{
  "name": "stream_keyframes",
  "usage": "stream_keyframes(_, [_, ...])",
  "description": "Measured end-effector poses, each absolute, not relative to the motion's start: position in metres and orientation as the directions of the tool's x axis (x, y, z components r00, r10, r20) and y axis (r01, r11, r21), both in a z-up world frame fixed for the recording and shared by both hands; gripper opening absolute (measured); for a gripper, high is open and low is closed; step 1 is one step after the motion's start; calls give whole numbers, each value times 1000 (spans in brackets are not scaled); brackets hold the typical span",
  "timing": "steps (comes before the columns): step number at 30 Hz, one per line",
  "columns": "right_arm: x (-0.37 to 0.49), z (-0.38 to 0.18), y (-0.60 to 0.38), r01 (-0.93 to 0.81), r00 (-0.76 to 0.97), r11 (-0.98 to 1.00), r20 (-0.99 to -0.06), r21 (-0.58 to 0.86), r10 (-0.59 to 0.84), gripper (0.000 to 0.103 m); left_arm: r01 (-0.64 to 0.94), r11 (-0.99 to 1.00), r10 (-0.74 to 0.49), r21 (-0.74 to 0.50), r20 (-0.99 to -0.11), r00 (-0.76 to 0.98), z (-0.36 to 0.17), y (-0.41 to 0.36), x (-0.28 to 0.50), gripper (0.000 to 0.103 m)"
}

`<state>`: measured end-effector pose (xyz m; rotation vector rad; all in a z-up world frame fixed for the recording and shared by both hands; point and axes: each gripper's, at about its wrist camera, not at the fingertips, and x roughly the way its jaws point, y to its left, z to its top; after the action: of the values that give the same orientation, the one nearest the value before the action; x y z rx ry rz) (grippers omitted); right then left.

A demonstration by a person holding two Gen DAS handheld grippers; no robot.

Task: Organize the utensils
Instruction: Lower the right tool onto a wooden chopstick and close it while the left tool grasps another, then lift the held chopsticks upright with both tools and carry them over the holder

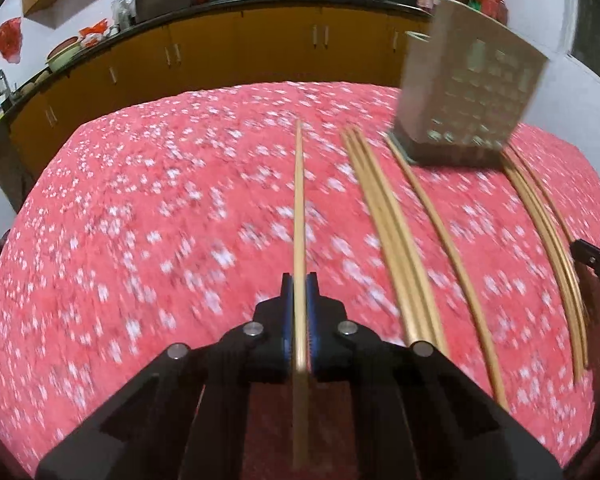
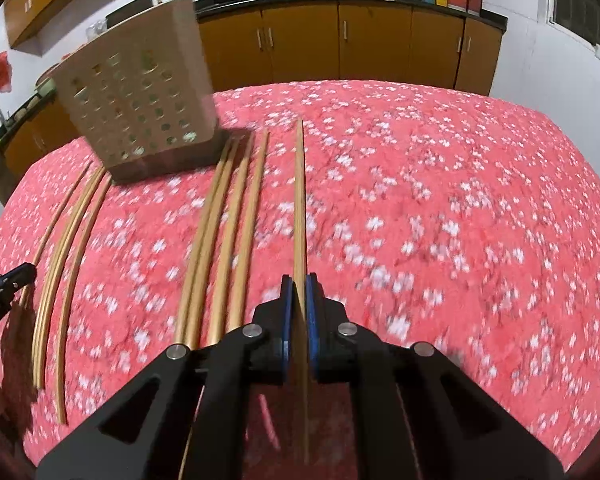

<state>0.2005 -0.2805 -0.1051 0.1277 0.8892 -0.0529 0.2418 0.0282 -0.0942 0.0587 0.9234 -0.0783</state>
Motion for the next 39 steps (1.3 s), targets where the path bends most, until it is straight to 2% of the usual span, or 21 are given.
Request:
stream_keyframes(5, [212, -108, -289, 108, 651, 991, -759, 82, -9, 8, 90, 996, -62, -8, -789, 612, -93, 39, 260, 9])
stream_keyframes(12, [204, -110, -288, 87, 655, 992, -755, 93, 14, 8, 105, 994, -96, -39, -781, 618, -96, 43, 247, 10])
stream_keyframes(26, [185, -106, -288, 80, 656, 991, -754, 109, 30, 8, 112, 994, -78, -11, -783, 617, -94, 45, 220, 8])
stream_keyframes(31, [170, -77, -291, 72, 716, 990, -698, 121, 33, 8, 90, 996, -76, -26, -782, 619, -81, 49, 216, 8])
stream_keyframes(39, [158, -37, -292, 66, 783, 990, -621, 125, 27, 8, 73, 997, -77, -36, -709, 701, -32, 61, 201, 8])
